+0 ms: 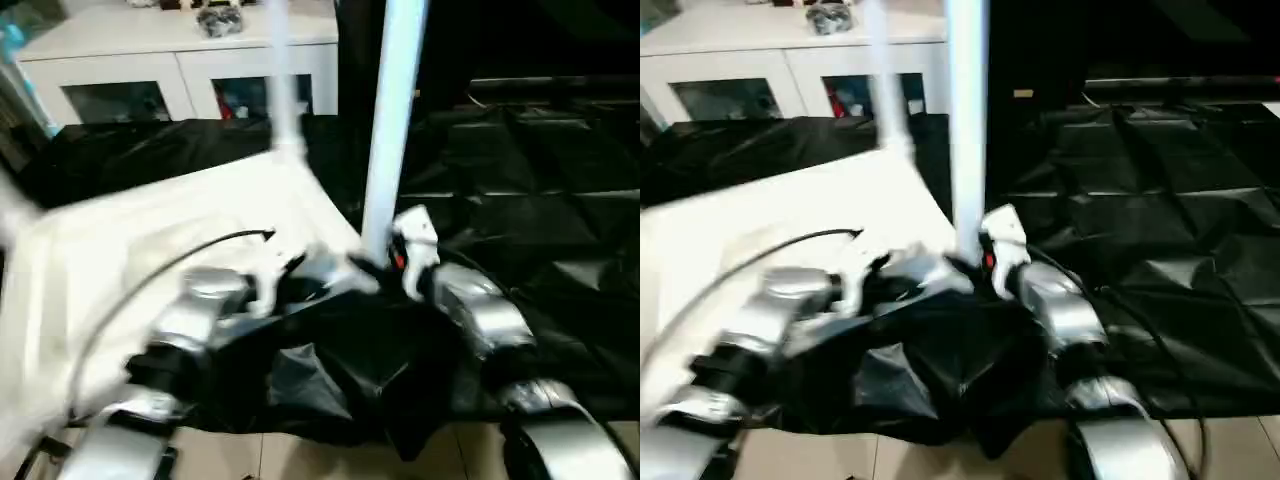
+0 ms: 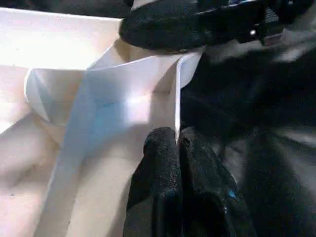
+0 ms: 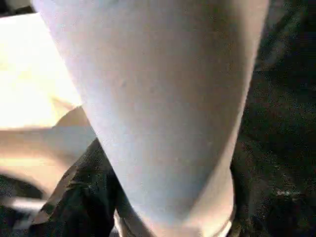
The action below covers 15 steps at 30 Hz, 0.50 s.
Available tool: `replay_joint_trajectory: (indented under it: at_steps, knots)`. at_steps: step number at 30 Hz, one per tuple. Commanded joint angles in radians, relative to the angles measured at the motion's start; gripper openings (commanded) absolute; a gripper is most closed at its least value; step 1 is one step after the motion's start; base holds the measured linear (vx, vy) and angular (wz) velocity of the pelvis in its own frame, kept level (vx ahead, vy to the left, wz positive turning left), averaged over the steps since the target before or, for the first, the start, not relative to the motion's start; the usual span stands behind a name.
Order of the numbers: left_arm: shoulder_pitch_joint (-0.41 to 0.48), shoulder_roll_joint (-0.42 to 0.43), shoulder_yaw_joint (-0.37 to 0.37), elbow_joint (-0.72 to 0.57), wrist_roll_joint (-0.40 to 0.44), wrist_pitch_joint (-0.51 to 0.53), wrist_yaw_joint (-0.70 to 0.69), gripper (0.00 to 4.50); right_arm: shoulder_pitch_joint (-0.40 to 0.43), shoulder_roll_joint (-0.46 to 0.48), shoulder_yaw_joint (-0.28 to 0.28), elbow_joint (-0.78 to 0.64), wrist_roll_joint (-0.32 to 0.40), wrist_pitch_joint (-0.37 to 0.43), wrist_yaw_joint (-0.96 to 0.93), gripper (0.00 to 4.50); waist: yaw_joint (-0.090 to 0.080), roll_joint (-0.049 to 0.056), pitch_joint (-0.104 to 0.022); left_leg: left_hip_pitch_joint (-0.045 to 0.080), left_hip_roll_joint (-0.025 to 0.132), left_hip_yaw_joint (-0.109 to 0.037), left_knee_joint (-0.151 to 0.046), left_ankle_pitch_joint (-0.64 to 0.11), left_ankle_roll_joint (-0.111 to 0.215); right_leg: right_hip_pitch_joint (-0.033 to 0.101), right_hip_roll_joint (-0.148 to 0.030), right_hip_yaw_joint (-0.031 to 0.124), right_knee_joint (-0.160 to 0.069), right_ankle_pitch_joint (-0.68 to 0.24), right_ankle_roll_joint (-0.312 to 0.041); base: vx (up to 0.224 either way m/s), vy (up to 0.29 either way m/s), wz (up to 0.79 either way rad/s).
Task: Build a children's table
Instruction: Rotate leg to tighten
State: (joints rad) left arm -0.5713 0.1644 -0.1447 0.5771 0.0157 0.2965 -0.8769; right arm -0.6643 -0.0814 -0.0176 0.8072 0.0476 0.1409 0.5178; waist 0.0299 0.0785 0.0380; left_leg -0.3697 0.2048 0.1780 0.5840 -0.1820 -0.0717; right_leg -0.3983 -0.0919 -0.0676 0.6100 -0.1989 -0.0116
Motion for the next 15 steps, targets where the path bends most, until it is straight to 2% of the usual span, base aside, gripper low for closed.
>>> replay_joint_trajectory:
  at_steps: [1, 3, 4, 5, 6, 9, 10, 11, 13, 15]
  knots:
    - [-0.023, -0.071, -0.019, -0.045, -0.025, 0.002, 0.037, 0.0, 0.005, 0.091, 0.056, 0.058, -0.001, 0.012, -0.004, 2.67, 0.001, -0.012, -0.06, 0.003, 0.013, -0.003, -0.061, -0.166, 0.059, 0.053, -0.044, 0.033, -0.073, -0.094, -0.242, 0.0, 0.0, 0.0]
    - [-0.021, -0.08, -0.022, -0.052, -0.026, 0.006, 0.042, 0.0, -0.001, 0.097, 0.06, 0.07, -0.016, -0.002, -0.014, 2.67, 0.003, -0.012, -0.062, 0.002, 0.013, -0.002, -0.059, -0.152, 0.069, 0.054, -0.045, 0.032, -0.071, -0.08, -0.247, 0.0, 0.0, 0.0]
    - [-0.021, -0.085, -0.022, -0.052, -0.027, 0.006, 0.047, 0.0, -0.006, 0.098, 0.062, 0.079, -0.026, -0.018, -0.017, 3.02, 0.004, -0.013, -0.061, 0.002, 0.013, -0.002, -0.059, -0.151, 0.074, 0.054, -0.045, 0.032, -0.07, -0.084, -0.248, 0.0, 0.0, 0.0]
    - [-0.024, -0.087, -0.022, -0.05, -0.026, 0.004, 0.048, 0.0, -0.011, 0.099, 0.053, 0.087, -0.017, -0.024, -0.005, 3.02, 0.003, -0.013, -0.06, 0.002, 0.014, -0.002, -0.06, -0.156, 0.075, 0.054, -0.044, 0.032, -0.072, -0.092, -0.248, 0.0, 0.0, 0.0]
    - [-0.028, -0.085, -0.024, -0.046, -0.025, -0.001, 0.043, 0.0, -0.019, 0.1, 0.043, 0.094, -0.006, -0.024, 0.007, 3.37, 0.004, -0.016, -0.058, 0.002, 0.014, -0.001, -0.061, -0.17, 0.076, 0.054, -0.044, 0.032, -0.075, -0.114, -0.245, 0.0, 0.0, 0.0]
    - [-0.027, -0.075, -0.03, -0.049, -0.026, -0.011, 0.026, 0.0, -0.021, 0.093, 0.041, 0.084, 0.006, -0.022, 0.05, 3.46, 0.004, -0.014, -0.057, 0.003, 0.015, -0.002, -0.062, -0.19, 0.073, 0.053, -0.045, 0.032, -0.076, -0.145, -0.237, 0.0, 0.0, 0.0]
    - [-0.025, -0.068, -0.036, -0.052, -0.026, -0.017, 0.013, 0.0, -0.021, 0.085, 0.052, 0.079, 0.001, -0.029, 0.068, 3.46, 0.003, -0.017, -0.058, 0.003, 0.016, -0.002, -0.063, -0.184, 0.072, 0.054, -0.044, 0.033, -0.075, -0.137, -0.236, 0.0, 0.0, 0.0]
    - [-0.024, -0.064, -0.039, -0.054, -0.026, -0.02, 0.005, 0.0, -0.021, 0.08, 0.059, 0.076, -0.003, -0.033, 0.08, 3.64, 0.004, -0.015, -0.058, 0.003, 0.016, -0.003, -0.063, -0.182, 0.073, 0.054, -0.045, 0.033, -0.074, -0.134, -0.237, 0.0, 0.0, 0.0]
    - [-0.018, -0.024, -0.062, -0.066, -0.029, -0.039, -0.074, 0.0, -0.007, 0.034, 0.118, 0.03, -0.022, -0.065, 0.202, 3.64, 0.006, -0.016, -0.061, 0.002, 0.015, -0.003, -0.059, -0.171, 0.081, 0.056, -0.044, 0.032, -0.072, -0.11, -0.242, 0.0, 0.0, 0.0]
    - [-0.015, 0.004, -0.076, -0.069, -0.032, -0.049, -0.131, 0.0, 0.013, -0.002, 0.146, -0.016, -0.015, -0.083, 0.306, 3.64, 0.01, -0.016, -0.063, -0.001, 0.015, -0.001, -0.055, -0.139, 0.1, 0.058, -0.043, 0.03, -0.065, -0.055, -0.252, 0.0, 0.0, 0.0]
